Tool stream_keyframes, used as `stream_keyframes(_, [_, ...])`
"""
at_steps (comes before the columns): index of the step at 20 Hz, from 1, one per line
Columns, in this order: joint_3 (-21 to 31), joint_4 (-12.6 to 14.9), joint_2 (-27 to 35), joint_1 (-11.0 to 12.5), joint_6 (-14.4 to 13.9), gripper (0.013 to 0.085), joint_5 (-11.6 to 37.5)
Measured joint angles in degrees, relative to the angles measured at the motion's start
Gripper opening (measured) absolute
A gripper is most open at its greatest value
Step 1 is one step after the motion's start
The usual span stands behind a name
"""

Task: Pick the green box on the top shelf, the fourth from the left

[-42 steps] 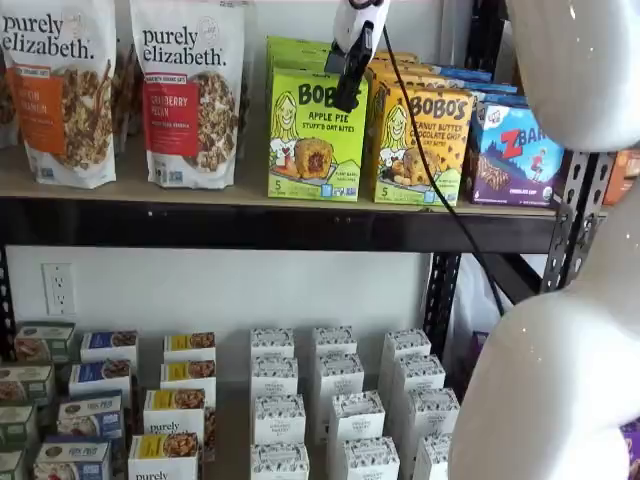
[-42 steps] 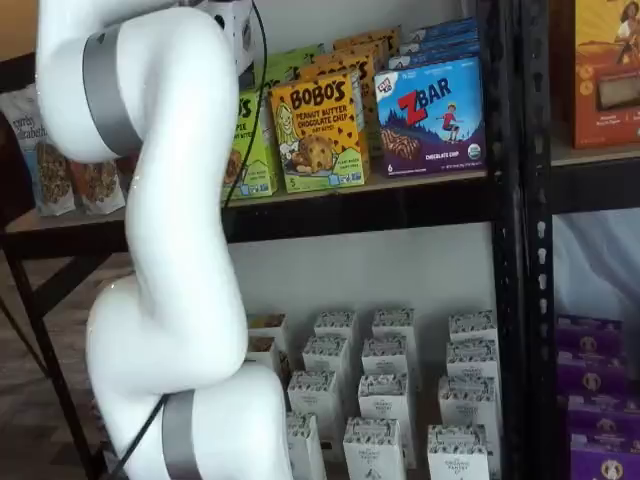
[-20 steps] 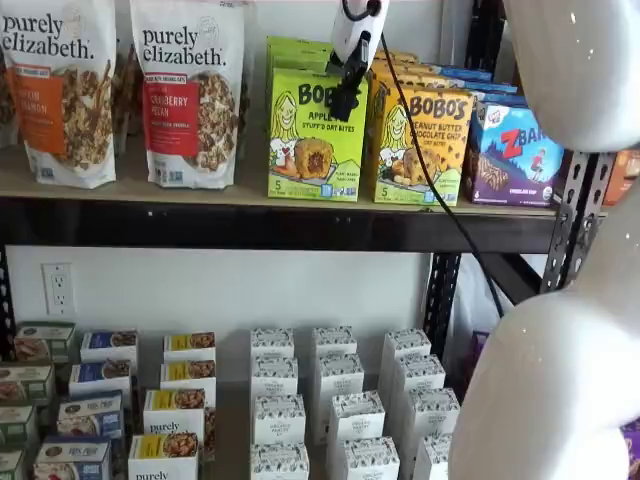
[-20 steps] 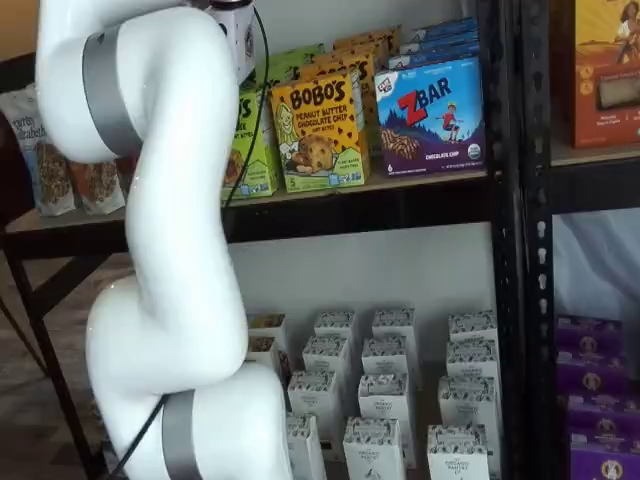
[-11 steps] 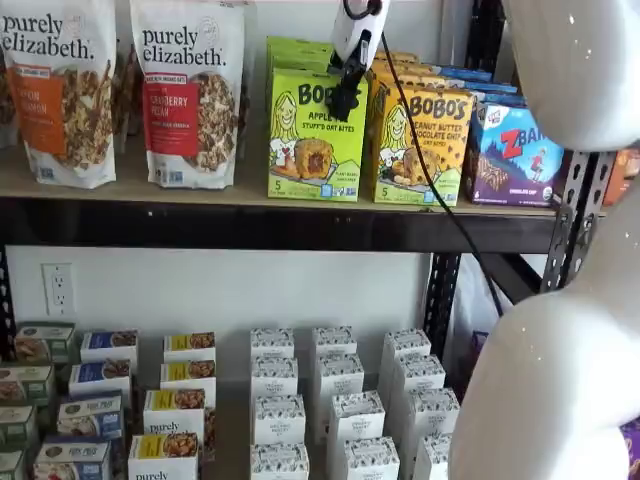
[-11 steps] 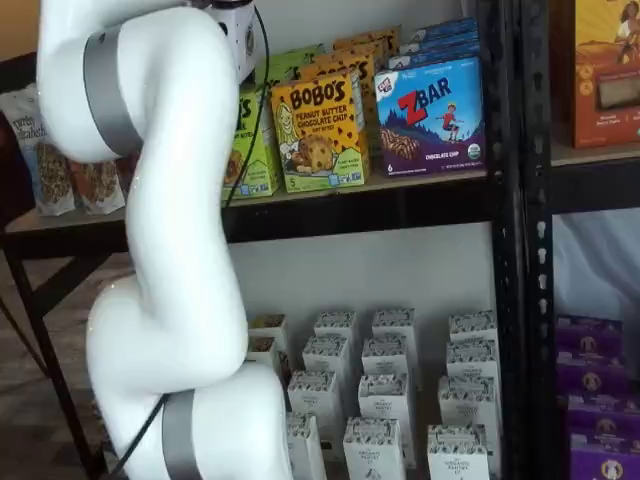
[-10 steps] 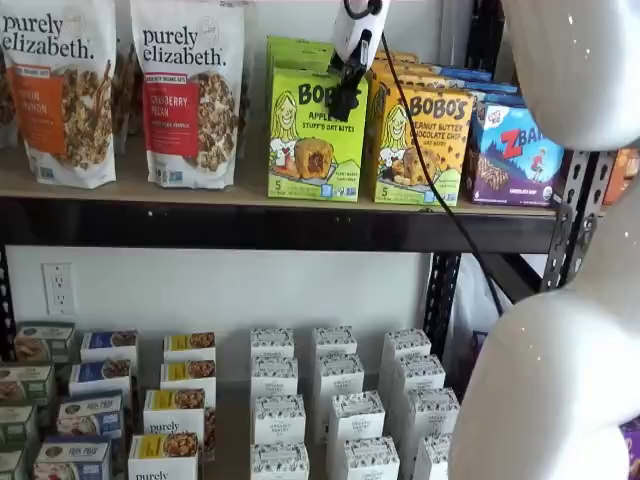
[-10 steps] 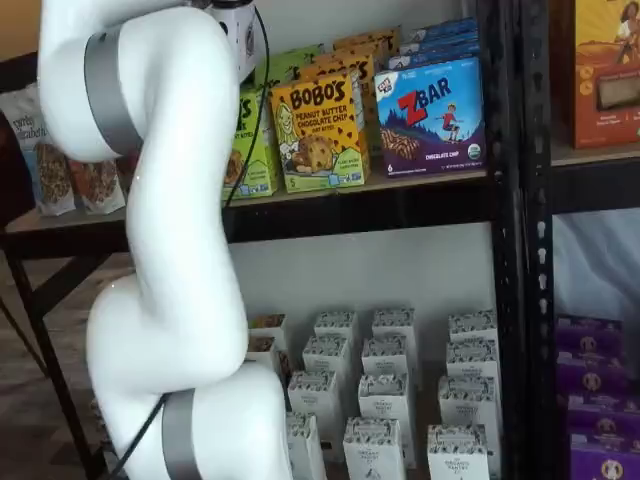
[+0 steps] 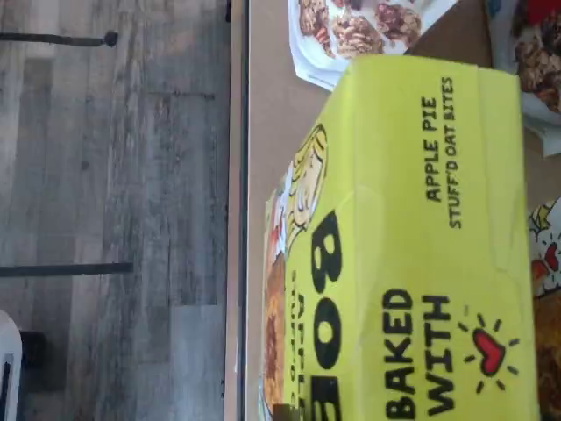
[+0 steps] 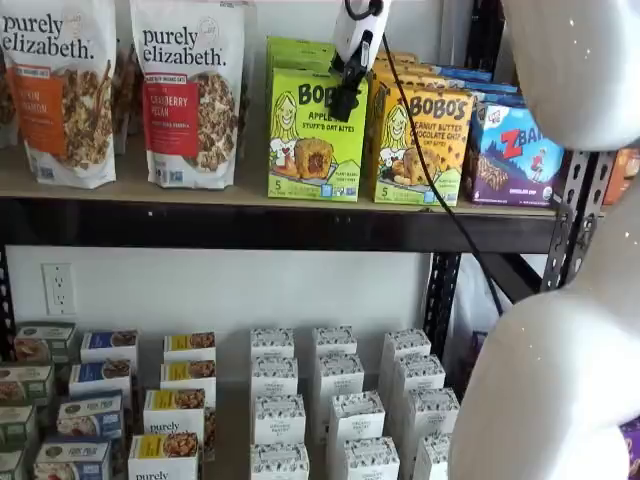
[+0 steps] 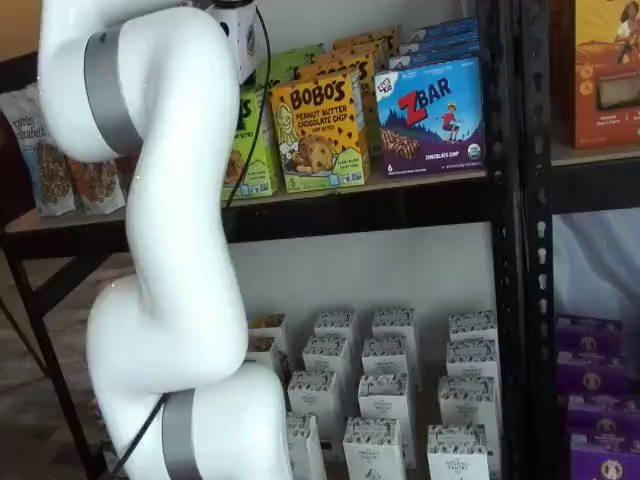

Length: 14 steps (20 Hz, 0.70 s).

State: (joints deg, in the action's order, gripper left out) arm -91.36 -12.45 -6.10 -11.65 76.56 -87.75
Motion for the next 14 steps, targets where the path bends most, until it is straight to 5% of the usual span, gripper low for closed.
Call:
stream_keyframes(7, [0.02, -0.07, -0.11, 0.23, 0.21, 0.057, 0.12])
stream_keyframes(14, [0.33, -0.07, -0.31, 0.16, 0.15, 0.041, 0.51])
